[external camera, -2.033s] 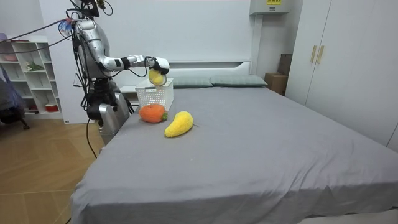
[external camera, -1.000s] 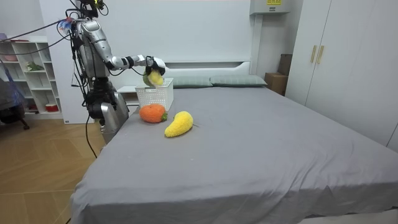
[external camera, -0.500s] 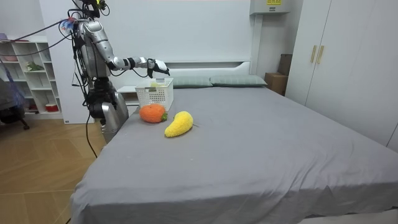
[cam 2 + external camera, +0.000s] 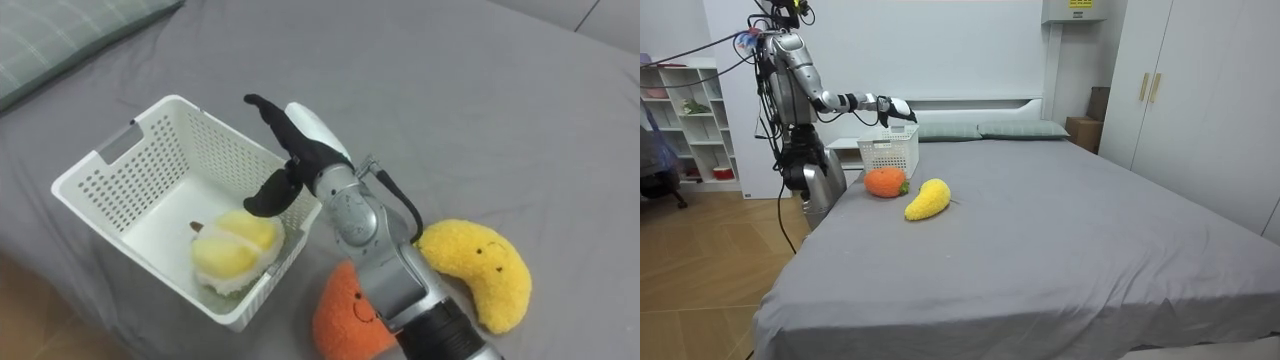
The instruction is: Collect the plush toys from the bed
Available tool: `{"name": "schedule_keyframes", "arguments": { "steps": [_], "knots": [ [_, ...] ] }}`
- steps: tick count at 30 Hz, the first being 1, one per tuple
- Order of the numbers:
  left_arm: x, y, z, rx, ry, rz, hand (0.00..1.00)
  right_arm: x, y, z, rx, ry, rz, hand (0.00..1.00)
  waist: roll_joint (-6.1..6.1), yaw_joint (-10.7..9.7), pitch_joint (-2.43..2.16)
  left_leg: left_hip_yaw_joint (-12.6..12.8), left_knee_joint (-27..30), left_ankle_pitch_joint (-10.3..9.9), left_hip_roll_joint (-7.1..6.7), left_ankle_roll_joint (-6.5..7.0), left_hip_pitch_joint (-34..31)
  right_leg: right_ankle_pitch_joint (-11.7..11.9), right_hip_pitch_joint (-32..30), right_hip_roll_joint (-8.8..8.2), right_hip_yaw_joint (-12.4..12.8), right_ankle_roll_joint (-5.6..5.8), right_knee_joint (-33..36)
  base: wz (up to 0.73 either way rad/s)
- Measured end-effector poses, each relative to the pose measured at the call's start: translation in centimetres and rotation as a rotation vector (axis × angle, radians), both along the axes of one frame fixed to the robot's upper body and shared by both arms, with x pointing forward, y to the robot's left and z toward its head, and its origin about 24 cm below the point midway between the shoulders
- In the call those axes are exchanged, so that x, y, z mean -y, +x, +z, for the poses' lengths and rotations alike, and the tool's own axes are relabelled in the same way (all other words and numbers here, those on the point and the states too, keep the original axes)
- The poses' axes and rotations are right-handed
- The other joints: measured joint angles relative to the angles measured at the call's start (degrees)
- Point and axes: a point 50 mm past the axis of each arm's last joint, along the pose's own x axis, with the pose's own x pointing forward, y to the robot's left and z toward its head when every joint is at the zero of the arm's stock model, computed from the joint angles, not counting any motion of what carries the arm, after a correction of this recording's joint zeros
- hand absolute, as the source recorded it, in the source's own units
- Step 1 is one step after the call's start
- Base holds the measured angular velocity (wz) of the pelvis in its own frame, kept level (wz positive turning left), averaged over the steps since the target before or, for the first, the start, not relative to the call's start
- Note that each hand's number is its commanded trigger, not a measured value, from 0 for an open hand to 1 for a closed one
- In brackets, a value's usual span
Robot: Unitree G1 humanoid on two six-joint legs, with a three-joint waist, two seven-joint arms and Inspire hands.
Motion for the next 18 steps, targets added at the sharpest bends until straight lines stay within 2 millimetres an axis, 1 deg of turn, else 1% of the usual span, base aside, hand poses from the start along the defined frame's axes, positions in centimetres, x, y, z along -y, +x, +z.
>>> {"name": "schedule_keyframes", "arguments": {
  "steps": [3, 4, 5, 6, 7, 9, 10, 11, 12, 14, 16, 17, 18],
  "knots": [
    [0.1, -0.1, 0.0, -0.002, -0.003, 0.001, 0.00, 0.1, 0.1, 0.1, -0.001, 0.032, -0.006, 0.00, 0.27, -0.18, -0.02, 0.20, 0.02, 0.02, 0.03, 0.03, 0.13, 0.04, 0.04, -0.02, 0.14, 0.01, 0.06, 0.00],
    [0.1, -0.1, -0.1, -0.004, -0.004, 0.003, 0.00, 0.1, 0.1, 0.2, -0.001, 0.041, -0.011, 0.00, 0.53, -0.50, 0.03, 0.22, 0.04, 0.03, 0.02, 0.06, 0.33, 0.04, 0.23, -0.04, 0.15, 0.02, 0.05, 0.00],
    [0.1, -0.1, -0.1, -0.005, -0.004, 0.003, 0.00, 0.2, 0.2, 0.3, 0.007, 0.050, -0.019, 0.00, 0.71, -1.22, -0.02, 0.10, 0.00, 0.03, 0.00, 0.07, 0.34, 0.06, 0.31, -0.04, 0.08, 0.05, 0.04, 0.00],
    [0.1, -0.2, -0.1, -0.004, -0.005, 0.005, 0.00, 0.3, 0.2, 0.4, 0.016, 0.055, -0.024, 0.00, 0.72, -1.47, -0.07, 0.11, -0.01, 0.03, 0.00, 0.08, 0.33, 0.08, 0.31, -0.04, 0.09, 0.07, 0.03, 0.00],
    [0.1, -0.2, -0.1, -0.005, -0.006, 0.005, 0.00, 0.6, 0.3, 0.7, 0.037, 0.069, -0.040, 0.00, 0.97, -1.79, -0.15, 0.20, -0.02, 0.02, 0.01, 0.09, 0.36, 0.12, 0.30, -0.04, 0.21, 0.09, 0.04, -0.04],
    [0.3, -0.2, -0.1, -0.005, -0.009, 0.006, 0.00, 1.3, 0.5, 1.0, 0.070, 0.088, -0.081, 0.00, 1.45, -2.49, -0.42, 0.54, -0.16, 0.05, 0.04, 0.17, 0.66, 0.20, 0.35, -0.05, 0.61, 0.15, 0.04, -0.10],
    [0.3, -0.4, -0.1, -0.006, -0.009, 0.007, 0.00, 1.7, 0.6, 1.1, 0.088, 0.102, -0.106, 0.00, 1.76, -2.93, -0.63, 0.97, -0.25, 0.04, 0.11, 0.20, 0.87, 0.23, 0.38, -0.04, 1.17, 0.17, 0.06, -0.14],
    [0.2, -0.4, -0.1, -0.005, -0.006, 0.006, 0.00, 2.2, 0.5, 1.1, 0.104, 0.119, -0.134, 0.00, 1.98, -3.46, -0.78, 1.17, -0.14, 0.05, 0.14, 0.22, 1.03, 0.25, 0.37, -0.04, 1.21, 0.18, 0.06, -0.13],
    [0.2, -0.3, -0.1, -0.002, -0.006, 0.008, 0.00, 2.5, 0.5, 1.2, 0.111, 0.125, -0.148, 0.00, 2.00, -4.03, -0.81, 1.29, -0.15, 0.06, 0.14, 0.24, 1.13, 0.26, 0.36, -0.04, 1.36, 0.19, 0.05, -0.10],
    [0.2, -0.3, -0.1, 0.003, -0.010, 0.024, 0.00, 4.0, 0.2, 1.2, 0.126, 0.165, -0.221, 0.00, 2.28, -4.92, -1.09, 1.93, -0.50, 0.06, 0.18, 0.31, 1.50, 0.33, 0.35, -0.01, 1.92, 0.25, 0.08, -0.13],
    [0.2, -0.4, -0.1, 0.005, -0.012, 0.045, 0.00, 5.2, 0.0, 1.0, 0.133, 0.182, -0.272, 0.00, 2.39, -6.11, -1.26, 2.31, -0.88, 0.10, 0.19, 0.38, 1.87, 0.35, 0.56, -0.03, 2.29, 0.30, 0.08, -0.15],
    [0.2, -0.5, -0.1, 0.005, -0.011, 0.051, 0.00, 5.9, -0.1, 1.0, 0.139, 0.184, -0.302, 0.00, 2.40, -6.32, -1.26, 2.91, -1.07, 0.09, 0.31, 0.41, 2.40, 0.41, 0.56, 0.06, 3.01, 0.34, 0.09, -0.23],
    [0.2, -0.5, -0.1, 0.005, -0.012, 0.054, 0.00, 6.2, -0.2, 0.9, 0.140, 0.185, -0.315, 0.00, 2.45, -6.56, -1.28, 3.20, -1.18, 0.07, 0.37, 0.43, 2.60, 0.44, 0.58, 0.12, 3.31, 0.34, 0.10, -0.21]
  ]
}}
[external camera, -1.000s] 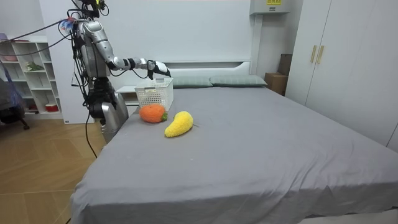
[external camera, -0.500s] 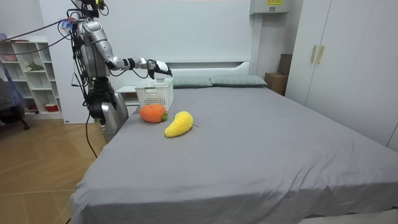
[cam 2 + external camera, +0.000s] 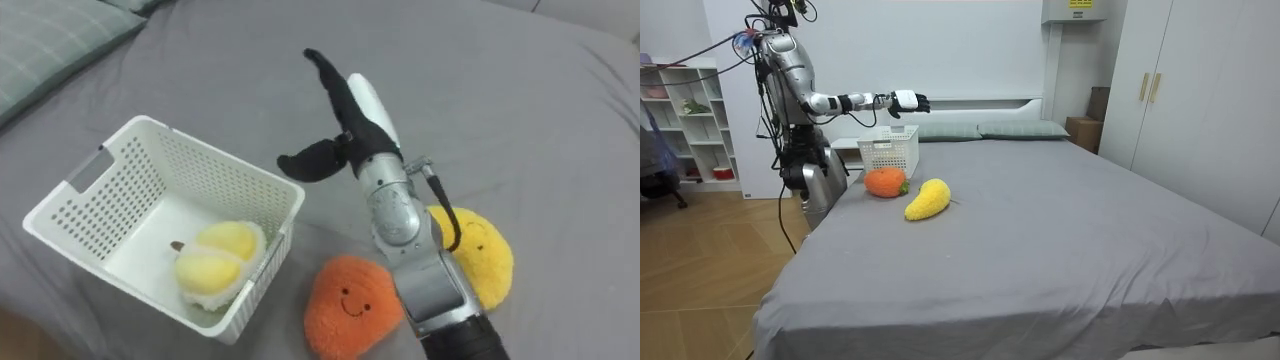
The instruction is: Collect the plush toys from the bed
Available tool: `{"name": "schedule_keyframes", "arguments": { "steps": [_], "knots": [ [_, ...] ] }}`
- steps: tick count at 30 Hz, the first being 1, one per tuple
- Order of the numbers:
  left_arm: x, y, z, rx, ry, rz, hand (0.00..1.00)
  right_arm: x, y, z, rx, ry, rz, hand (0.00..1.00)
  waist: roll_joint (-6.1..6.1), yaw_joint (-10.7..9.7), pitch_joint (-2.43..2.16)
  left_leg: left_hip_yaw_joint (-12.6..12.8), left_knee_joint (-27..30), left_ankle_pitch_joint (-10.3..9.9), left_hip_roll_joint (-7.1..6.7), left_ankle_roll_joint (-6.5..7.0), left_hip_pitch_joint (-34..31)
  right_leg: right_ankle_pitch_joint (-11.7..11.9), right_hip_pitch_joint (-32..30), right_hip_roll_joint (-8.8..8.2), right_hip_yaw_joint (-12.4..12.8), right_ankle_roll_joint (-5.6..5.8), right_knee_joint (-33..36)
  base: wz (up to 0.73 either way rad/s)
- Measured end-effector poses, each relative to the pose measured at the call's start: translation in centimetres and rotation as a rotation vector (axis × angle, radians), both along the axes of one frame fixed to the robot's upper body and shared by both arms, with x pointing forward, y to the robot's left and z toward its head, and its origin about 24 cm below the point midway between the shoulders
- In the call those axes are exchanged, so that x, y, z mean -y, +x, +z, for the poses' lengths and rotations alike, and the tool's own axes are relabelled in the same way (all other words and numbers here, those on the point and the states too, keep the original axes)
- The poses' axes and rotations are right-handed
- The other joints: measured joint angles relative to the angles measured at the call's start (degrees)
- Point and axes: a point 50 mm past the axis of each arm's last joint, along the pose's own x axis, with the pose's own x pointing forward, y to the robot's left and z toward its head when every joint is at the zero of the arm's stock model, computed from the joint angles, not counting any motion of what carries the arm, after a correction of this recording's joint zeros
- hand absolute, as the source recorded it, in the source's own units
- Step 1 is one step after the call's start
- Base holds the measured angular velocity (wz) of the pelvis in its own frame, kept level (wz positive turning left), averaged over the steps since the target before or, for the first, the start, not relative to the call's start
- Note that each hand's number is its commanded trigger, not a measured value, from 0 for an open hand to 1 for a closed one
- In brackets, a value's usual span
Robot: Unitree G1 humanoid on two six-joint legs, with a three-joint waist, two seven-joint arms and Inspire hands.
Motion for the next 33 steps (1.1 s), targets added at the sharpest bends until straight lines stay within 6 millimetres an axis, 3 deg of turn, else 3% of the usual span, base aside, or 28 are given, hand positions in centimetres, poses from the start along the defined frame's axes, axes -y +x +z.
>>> {"name": "schedule_keyframes", "arguments": {
  "steps": [2, 9, 15, 17, 20, 27, 28, 33],
  "knots": [
    [0.0, 0.1, 0.0, 0.007, 0.002, 0.000, 0.00, 1.1, -0.2, -0.3, -0.006, 0.010, -0.044, 0.00, -0.05, -2.01, -0.07, 0.32, -0.04, -0.04, 0.03, 0.06, 0.32, 0.05, 0.15, 0.01, 0.31, 0.02, 0.03, -0.10],
    [0.1, -0.7, -0.1, 0.011, -0.001, -0.002, 0.00, 4.2, -1.8, -2.9, -0.100, 0.094, -0.157, 0.00, -0.38, -5.66, -0.08, 2.05, -0.70, -0.23, 0.27, 0.28, 2.17, 0.20, 1.15, 0.16, 1.86, 0.18, 0.09, -0.13],
    [-0.5, -1.6, -0.1, 0.003, 0.009, 0.032, 0.00, 6.4, -2.2, -3.2, -0.109, 0.079, -0.232, 0.00, -0.98, -6.45, 0.20, 2.99, -0.78, -0.33, 0.56, 0.31, 2.09, 0.49, 0.85, 0.48, 3.20, 0.16, -0.05, -0.11],
    [-1.1, -2.2, -0.1, -0.002, 0.021, 0.053, 0.00, 8.0, -2.3, -3.6, -0.103, 0.062, -0.310, 0.00, -2.04, -6.81, -0.19, 3.40, -0.74, -0.33, 0.62, 0.30, 2.01, 0.50, 0.41, 0.52, 3.33, 0.14, -0.10, -0.04],
    [-1.7, -3.5, -0.1, -0.030, 0.029, 0.099, 0.00, 9.6, -2.6, -5.0, -0.147, 0.061, -0.398, 0.00, -2.52, -7.10, -0.29, 3.39, -0.77, -0.40, 0.63, 0.34, 2.03, 0.57, 0.33, 0.57, 3.69, 0.16, -0.06, -0.05],
    [-2.1, -4.9, -0.1, -0.064, 0.035, 0.125, 0.00, 10.7, -3.3, -7.3, -0.241, 0.053, -0.455, 0.00, -1.80, -7.42, 0.16, 3.35, -0.56, -0.53, 0.65, 0.38, 1.36, 0.70, -0.14, 0.57, 3.72, 0.21, 0.02, -0.01],
    [-2.1, -4.8, -0.1, -0.063, 0.035, 0.124, 0.00, 10.7, -3.3, -7.3, -0.242, 0.053, -0.460, 0.00, -1.62, -7.42, -0.08, 3.33, -0.14, -0.57, 0.69, 0.37, 0.42, 0.72, -0.98, 0.56, 3.70, 0.17, 0.20, 0.00],
    [-2.6, -3.6, 0.2, -0.029, 0.045, 0.106, 0.00, 11.7, -3.1, -8.4, -0.276, 0.029, -0.516, 0.00, -2.04, -7.16, -0.19, 3.47, 0.97, -0.50, 0.85, 0.32, -3.22, 0.93, -4.52, 0.61, 3.83, -0.04, 1.04, 0.00]
  ]
}}
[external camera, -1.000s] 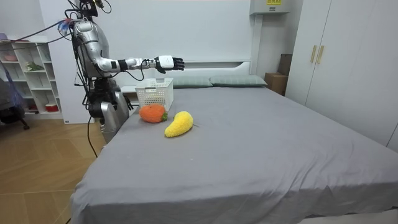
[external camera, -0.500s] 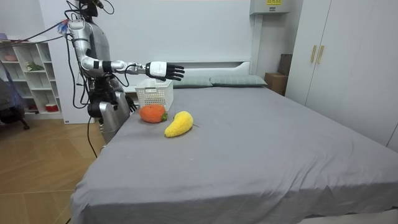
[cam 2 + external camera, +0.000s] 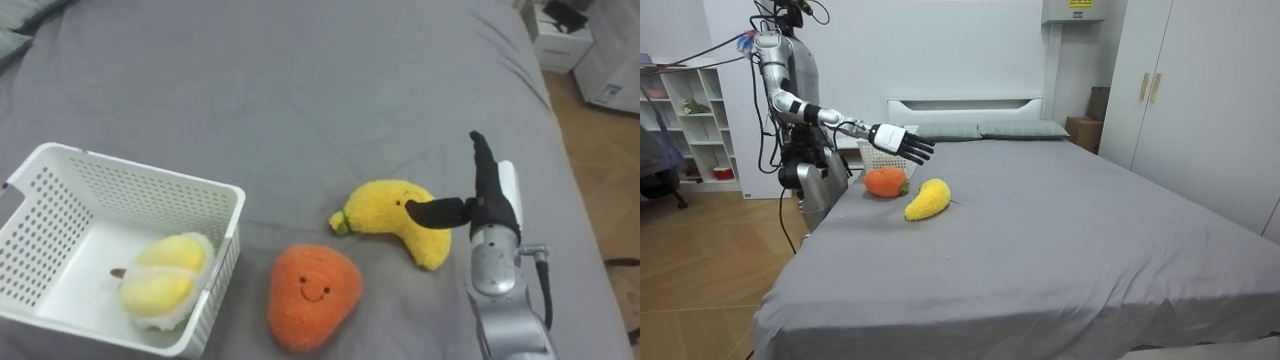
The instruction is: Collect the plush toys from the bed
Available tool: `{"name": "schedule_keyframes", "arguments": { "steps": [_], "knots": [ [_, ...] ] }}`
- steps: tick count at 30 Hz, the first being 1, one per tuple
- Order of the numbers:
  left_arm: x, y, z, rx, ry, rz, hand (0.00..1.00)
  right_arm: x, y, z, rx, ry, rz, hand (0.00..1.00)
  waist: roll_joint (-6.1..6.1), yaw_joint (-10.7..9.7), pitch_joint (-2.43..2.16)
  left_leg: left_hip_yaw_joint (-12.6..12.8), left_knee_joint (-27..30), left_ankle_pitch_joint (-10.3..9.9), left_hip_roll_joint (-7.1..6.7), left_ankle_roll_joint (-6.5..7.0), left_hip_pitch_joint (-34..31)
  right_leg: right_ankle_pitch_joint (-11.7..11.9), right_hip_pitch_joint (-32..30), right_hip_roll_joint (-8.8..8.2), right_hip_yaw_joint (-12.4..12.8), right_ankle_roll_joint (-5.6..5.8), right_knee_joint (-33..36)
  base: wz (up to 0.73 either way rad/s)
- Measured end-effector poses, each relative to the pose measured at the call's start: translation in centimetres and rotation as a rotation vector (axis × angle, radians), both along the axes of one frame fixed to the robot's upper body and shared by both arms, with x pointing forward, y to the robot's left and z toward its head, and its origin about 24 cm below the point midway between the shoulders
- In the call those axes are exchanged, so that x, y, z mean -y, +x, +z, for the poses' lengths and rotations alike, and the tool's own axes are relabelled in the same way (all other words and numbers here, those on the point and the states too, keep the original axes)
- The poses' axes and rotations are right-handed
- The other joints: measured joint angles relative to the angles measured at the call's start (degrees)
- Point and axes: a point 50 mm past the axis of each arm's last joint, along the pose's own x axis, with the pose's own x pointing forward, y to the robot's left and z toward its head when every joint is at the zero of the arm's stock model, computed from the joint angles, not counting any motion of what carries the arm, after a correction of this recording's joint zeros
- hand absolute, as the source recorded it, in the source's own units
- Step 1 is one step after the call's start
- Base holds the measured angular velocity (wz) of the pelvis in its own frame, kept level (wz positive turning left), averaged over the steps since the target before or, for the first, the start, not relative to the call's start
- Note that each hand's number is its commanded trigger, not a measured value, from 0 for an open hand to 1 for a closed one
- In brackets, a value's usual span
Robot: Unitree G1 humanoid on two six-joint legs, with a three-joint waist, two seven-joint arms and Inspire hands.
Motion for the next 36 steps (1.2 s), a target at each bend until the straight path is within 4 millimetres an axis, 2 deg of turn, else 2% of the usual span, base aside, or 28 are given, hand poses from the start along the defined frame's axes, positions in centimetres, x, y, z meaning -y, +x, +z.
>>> {"name": "schedule_keyframes", "arguments": {
  "steps": [3, 5, 12, 17, 22, 28, 31, 36],
  "knots": [
    [-0.4, 0.3, 0.1, 0.006, 0.000, -0.013, 0.00, 0.3, 0.0, -1.0, -0.043, 0.023, -0.031, 0.00, -0.50, -0.13, 0.01, -0.19, 0.37, 0.05, -0.03, 0.04, -1.87, 0.14, -1.52, -0.08, -0.66, -0.01, 0.02, 0.07],
    [-0.3, 1.0, 0.2, 0.022, -0.005, -0.022, 0.00, 0.6, 0.3, -1.5, -0.071, 0.041, -0.058, 0.00, -0.84, -0.11, 0.25, -0.12, 0.53, 0.15, -0.04, 0.12, -3.43, 0.29, -2.93, -0.10, -0.71, 0.02, 0.00, 0.02],
    [0.6, 3.1, 0.2, 0.069, -0.049, -0.062, 0.00, 0.9, 1.2, -1.3, -0.046, 0.077, -0.100, 0.00, -0.46, -0.02, 0.53, -0.23, 1.03, 0.17, -0.04, 0.17, -6.66, 0.61, -5.88, -0.12, -0.94, 0.06, -0.16, 0.01],
    [0.7, 3.1, 0.1, 0.086, -0.070, -0.013, 0.00, 2.5, 1.6, -1.8, -0.091, 0.046, -0.157, 0.00, 0.47, 0.23, 1.18, -0.49, 1.02, 0.19, -0.11, 0.19, -8.14, 0.60, -7.27, -0.21, -1.44, 0.07, -0.18, 0.02],
    [1.0, 3.7, 0.2, 0.104, -0.076, -0.042, 0.00, 3.2, 1.1, -2.8, -0.155, 0.039, -0.187, 0.00, 0.83, 1.11, 1.26, -1.06, 1.05, 0.34, -0.18, 0.21, -9.57, 0.60, -8.55, -0.30, -2.35, 0.06, -0.19, 0.05],
    [1.0, 4.4, 0.3, 0.130, -0.075, -0.053, 0.00, 2.6, 0.8, -3.6, -0.195, 0.024, -0.151, 0.00, 0.83, 2.07, 1.27, -1.95, 1.04, 0.36, -0.32, 0.24, -9.93, 0.60, -8.70, -0.47, -3.63, 0.07, -0.21, 0.05],
    [1.1, 4.7, 0.4, 0.141, -0.074, -0.060, 0.00, 2.8, 0.5, -4.0, -0.223, 0.019, -0.155, 0.00, 0.83, 3.20, 1.27, -2.10, 1.10, 0.39, -0.38, 0.28, -10.08, 0.60, -8.72, -0.58, -4.15, 0.07, -0.21, 0.04],
    [1.1, 4.3, 0.2, 0.122, -0.076, -0.054, 0.00, 3.1, 0.3, -4.3, -0.248, 0.020, -0.163, 0.00, 0.88, 3.69, 1.30, -2.50, 1.44, 0.54, -0.50, 0.32, -10.89, 0.59, -9.01, -0.75, -5.03, 0.07, -0.19, 0.08]
  ]
}}
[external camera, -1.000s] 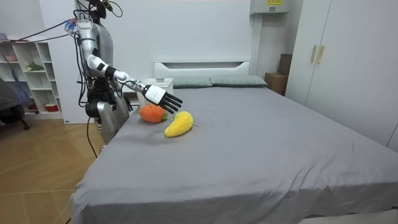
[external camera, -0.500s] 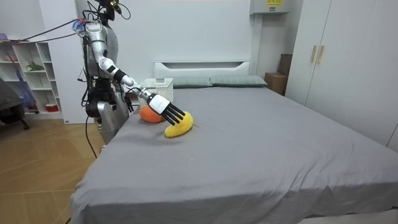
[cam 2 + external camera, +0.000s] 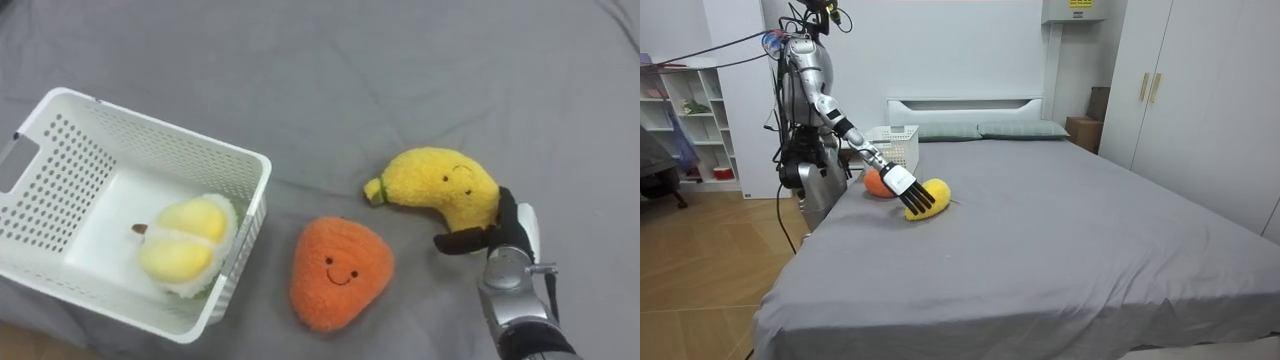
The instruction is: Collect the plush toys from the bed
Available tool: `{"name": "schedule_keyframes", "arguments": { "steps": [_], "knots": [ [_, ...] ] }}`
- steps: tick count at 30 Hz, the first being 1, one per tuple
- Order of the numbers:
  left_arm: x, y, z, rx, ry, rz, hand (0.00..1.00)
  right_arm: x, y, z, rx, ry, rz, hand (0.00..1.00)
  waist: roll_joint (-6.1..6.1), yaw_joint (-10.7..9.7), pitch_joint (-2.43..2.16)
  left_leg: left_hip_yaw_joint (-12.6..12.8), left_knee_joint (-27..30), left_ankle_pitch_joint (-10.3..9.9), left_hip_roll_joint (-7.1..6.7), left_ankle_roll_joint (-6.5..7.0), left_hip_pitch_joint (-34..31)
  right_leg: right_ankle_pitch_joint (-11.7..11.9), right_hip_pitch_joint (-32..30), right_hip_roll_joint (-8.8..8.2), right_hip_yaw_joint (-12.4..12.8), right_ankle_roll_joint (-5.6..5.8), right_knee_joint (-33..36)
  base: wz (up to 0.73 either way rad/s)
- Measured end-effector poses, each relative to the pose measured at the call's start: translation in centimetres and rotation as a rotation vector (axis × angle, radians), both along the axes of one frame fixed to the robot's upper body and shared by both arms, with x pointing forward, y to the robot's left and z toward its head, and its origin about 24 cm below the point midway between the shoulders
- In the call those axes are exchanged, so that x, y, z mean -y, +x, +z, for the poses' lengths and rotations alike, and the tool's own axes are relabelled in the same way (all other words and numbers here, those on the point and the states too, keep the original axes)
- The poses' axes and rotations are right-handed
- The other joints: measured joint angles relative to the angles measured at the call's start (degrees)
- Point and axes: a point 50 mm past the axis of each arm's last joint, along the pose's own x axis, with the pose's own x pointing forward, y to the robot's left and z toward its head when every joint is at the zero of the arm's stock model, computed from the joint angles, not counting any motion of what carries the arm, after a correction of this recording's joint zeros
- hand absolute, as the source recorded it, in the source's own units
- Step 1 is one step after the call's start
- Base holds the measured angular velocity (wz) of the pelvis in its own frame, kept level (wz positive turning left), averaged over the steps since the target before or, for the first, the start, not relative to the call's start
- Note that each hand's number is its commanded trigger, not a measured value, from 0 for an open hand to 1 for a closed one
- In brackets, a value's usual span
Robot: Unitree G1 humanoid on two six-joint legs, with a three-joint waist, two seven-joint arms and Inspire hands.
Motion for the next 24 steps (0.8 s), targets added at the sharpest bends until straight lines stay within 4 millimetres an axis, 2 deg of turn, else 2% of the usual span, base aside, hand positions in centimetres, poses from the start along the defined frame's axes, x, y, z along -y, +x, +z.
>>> {"name": "schedule_keyframes", "arguments": {
  "steps": [8, 16, 22, 23, 24],
  "knots": [
    [0.3, -0.2, -0.2, -0.010, -0.026, -0.001, 0.00, 0.8, 0.3, 0.6, 0.011, -0.020, -0.007, 0.00, 1.18, 0.14, 0.61, -1.54, -0.17, 0.71, -0.52, 0.10, -1.05, -0.01, -0.60, -0.47, -1.65, 0.01, 0.05, 0.10],
    [0.5, -0.3, -0.3, -0.001, -0.057, 0.040, 0.00, 0.7, 1.3, 1.3, 0.017, -0.025, -0.012, 0.00, 1.08, 0.92, 0.52, -2.01, -0.13, 0.76, -0.57, 0.07, -1.30, -0.01, -0.69, -0.47, -2.15, 0.01, 0.04, 0.02],
    [0.5, -0.5, -0.3, -0.004, -0.058, 0.043, 0.00, 0.8, 2.1, 2.1, 0.048, -0.054, -0.044, 0.00, 0.97, 1.00, 0.41, -3.31, 0.07, 1.05, -0.86, 0.10, -1.78, 0.00, -0.66, -0.73, -3.78, 0.01, 0.04, 0.11],
    [0.6, -0.3, -0.3, -0.005, -0.054, 0.023, 0.00, 0.8, 2.4, 2.4, 0.062, -0.066, -0.057, 0.57, 0.97, 1.02, 0.40, -3.62, 0.13, 1.16, -0.95, 0.08, -1.95, 0.00, -0.66, -0.79, -4.15, 0.01, 0.04, 0.14],
    [0.7, -0.2, -0.3, -0.005, -0.054, 0.013, 0.00, 0.8, 2.5, 2.6, 0.070, -0.071, -0.065, 0.80, 1.01, 1.01, 0.39, -3.83, 0.22, 1.20, -1.01, 0.08, -2.03, 0.00, -0.66, -0.82, -4.31, 0.01, 0.04, 0.16]
  ]
}}
